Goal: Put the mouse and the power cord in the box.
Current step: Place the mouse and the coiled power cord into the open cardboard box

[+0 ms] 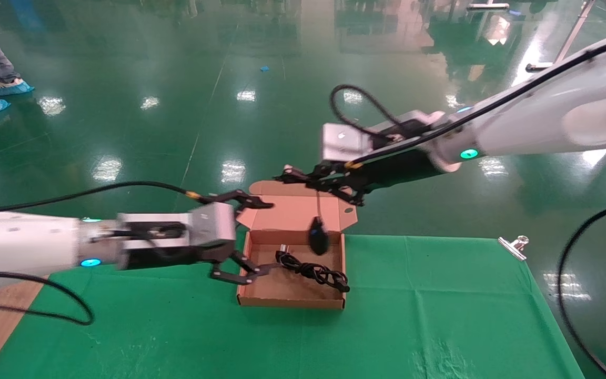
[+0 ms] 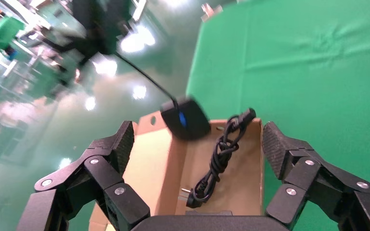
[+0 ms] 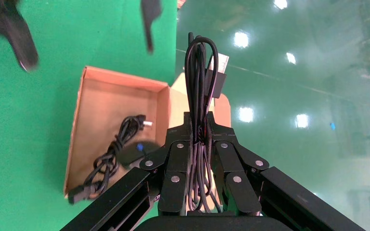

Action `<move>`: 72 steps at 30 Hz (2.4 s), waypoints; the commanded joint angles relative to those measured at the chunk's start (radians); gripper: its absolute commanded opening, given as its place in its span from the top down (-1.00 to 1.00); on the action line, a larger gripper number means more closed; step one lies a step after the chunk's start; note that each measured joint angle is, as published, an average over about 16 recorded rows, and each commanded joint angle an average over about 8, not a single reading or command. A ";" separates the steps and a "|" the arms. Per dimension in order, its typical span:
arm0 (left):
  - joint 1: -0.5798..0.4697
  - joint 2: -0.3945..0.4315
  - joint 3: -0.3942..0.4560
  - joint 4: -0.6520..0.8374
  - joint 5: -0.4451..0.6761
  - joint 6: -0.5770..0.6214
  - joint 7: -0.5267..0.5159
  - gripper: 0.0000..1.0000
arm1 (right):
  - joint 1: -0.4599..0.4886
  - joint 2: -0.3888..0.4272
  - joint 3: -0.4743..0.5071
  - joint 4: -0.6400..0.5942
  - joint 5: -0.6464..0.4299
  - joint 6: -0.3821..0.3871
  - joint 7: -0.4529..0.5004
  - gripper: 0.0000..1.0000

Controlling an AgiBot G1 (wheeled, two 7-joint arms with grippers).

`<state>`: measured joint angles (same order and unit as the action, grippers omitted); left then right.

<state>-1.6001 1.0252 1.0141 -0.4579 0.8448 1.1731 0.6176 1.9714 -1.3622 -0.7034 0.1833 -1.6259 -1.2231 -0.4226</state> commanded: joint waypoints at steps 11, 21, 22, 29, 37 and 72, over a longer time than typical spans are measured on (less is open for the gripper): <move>0.028 -0.147 -0.093 0.182 -0.152 0.293 0.145 -1.00 | -0.167 -0.018 -0.211 0.370 0.090 0.254 0.222 1.00; 0.042 -0.171 -0.102 0.319 -0.163 0.346 0.212 -1.00 | -0.242 -0.015 -0.443 0.493 0.190 0.498 0.344 1.00; 0.043 -0.170 -0.101 0.327 -0.162 0.348 0.216 -1.00 | -0.247 -0.015 -0.463 0.493 0.197 0.511 0.352 1.00; 0.037 -0.159 -0.099 0.364 -0.159 0.362 0.234 -1.00 | -0.284 -0.011 -0.572 0.453 0.231 0.575 0.386 1.00; 0.029 -0.152 -0.097 0.387 -0.156 0.373 0.244 -1.00 | -0.305 -0.007 -0.639 0.387 0.251 0.614 0.372 0.75; 0.044 -0.159 -0.118 0.354 -0.154 0.374 0.212 -1.00 | -0.323 0.012 -0.653 0.389 0.268 0.616 0.354 -1.00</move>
<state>-1.5492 0.8626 0.8870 -0.1217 0.6912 1.5468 0.8142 1.6398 -1.3433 -1.3390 0.5777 -1.3488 -0.6213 -0.0645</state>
